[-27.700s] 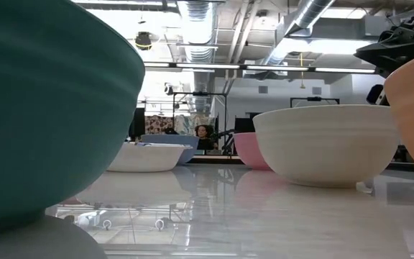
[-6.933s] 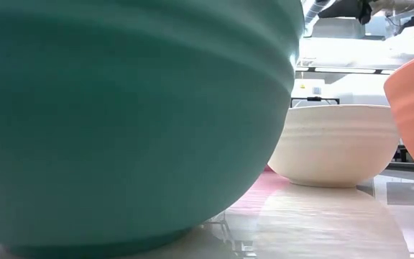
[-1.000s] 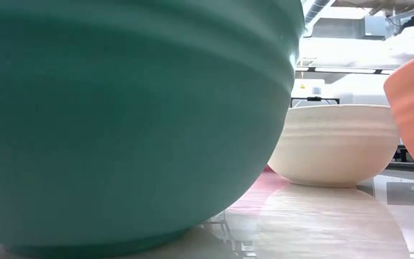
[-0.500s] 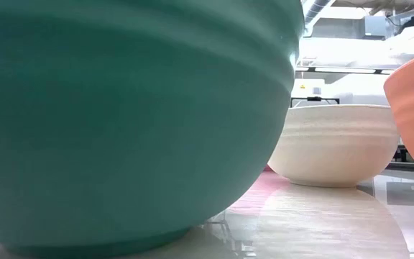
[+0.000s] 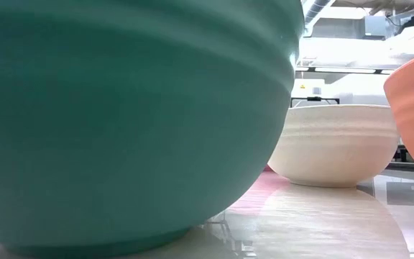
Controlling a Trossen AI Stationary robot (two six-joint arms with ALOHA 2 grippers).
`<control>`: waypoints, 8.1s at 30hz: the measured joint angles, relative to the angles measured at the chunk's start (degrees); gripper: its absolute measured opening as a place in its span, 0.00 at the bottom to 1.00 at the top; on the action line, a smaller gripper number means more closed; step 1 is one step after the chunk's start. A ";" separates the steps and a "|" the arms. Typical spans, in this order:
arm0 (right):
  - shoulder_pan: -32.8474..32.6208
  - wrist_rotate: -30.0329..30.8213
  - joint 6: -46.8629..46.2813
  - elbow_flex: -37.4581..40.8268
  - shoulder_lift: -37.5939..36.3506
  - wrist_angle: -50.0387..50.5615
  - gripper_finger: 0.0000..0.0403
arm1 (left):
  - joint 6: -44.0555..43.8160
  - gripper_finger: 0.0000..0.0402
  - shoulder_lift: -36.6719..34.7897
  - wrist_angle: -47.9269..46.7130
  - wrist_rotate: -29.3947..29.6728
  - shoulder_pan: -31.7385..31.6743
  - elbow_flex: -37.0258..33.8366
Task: Nest bowls inside each other
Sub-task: Stack the blue patterned bowl on top of the blue patterned bowl, then stack the red bowl on top of the blue patterned bowl
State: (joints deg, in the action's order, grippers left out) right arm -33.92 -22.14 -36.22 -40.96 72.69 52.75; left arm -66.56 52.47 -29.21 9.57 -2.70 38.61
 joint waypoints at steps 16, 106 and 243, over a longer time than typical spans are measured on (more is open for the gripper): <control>6.83 -0.16 -6.97 -0.01 -13.58 6.41 0.02 | -0.02 0.59 0.00 0.00 1.30 -0.02 0.00; 47.46 5.38 15.79 -57.45 42.90 -14.86 0.02 | 2.32 0.59 -20.61 0.44 19.44 -6.51 -0.02; 43.59 7.24 36.22 -42.93 25.94 -22.94 0.23 | 38.82 0.59 3.18 -22.52 14.27 -2.34 5.16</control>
State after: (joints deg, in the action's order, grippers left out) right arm 9.67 -14.89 0.00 -83.89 98.63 29.81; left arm -27.74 55.65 -51.73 23.84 -5.04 43.77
